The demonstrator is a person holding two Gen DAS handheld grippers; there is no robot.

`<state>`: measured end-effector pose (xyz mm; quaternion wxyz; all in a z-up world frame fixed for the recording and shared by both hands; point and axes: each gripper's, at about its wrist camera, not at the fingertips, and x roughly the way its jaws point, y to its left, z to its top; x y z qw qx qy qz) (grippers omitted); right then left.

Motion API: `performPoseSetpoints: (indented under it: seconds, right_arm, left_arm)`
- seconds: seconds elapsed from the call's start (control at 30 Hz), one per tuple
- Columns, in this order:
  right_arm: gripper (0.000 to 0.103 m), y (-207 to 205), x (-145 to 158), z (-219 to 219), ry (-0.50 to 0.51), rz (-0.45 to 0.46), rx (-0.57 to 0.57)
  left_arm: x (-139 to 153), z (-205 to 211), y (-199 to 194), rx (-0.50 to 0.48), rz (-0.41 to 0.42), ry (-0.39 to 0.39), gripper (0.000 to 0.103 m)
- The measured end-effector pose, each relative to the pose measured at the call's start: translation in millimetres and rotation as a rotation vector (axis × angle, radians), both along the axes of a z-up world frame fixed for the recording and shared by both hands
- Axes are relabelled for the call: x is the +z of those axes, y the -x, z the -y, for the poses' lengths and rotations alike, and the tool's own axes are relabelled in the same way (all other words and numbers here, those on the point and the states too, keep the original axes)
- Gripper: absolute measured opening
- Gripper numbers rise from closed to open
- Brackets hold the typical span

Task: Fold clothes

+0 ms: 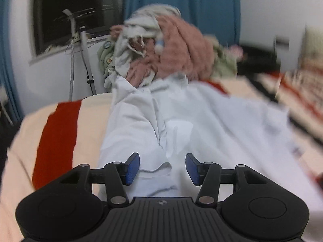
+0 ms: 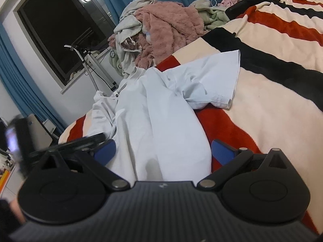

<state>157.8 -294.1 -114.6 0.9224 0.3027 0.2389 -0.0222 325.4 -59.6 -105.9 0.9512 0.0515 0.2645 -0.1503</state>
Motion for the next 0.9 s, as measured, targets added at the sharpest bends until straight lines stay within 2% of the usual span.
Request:
performPoseSetpoints:
  seconds: [0.07,0.3,0.4,0.47,0.53,0.63,0.77,0.9]
  right_arm:
    - [0.103,-1,-1,0,-0.004,-0.005,-0.002]
    - [0.103,-2,-4,-1,0.006,-0.018,-0.004]
    - [0.103,-4,-6,-1,0.017,-0.023,-0.003]
    - [0.103,-6,-8,-2,0.024,-0.027,-0.002]
    - [0.103,-8,-10,-2,0.028,-0.033,0.001]
    - [0.103,-8,-12,-3,0.041,-0.038,0.003]
    - [0.103,-6,-11,-7,0.074,-0.039,0.004]
    - [0.103,-7,-12,-14,0.120,-0.044,0.015]
  left_arm:
    - [3,-19,4,0.044,0.006,0.096,0.052]
    - [-2,-58,-14,0.138,-0.049,0.276,0.048]
    - [-4,-75,-22,0.179,-0.073,0.353,0.035]
    - [-5,-86,-27,0.206,-0.089,0.405,0.014]
    - [-7,-97,-32,0.232,-0.105,0.456,0.006]
    - [-8,-114,-40,0.272,-0.126,0.529,0.005]
    - [18,-148,-40,0.313,-0.060,0.492,0.005]
    - [51,-198,-61,0.391,0.018,0.419,0.004]
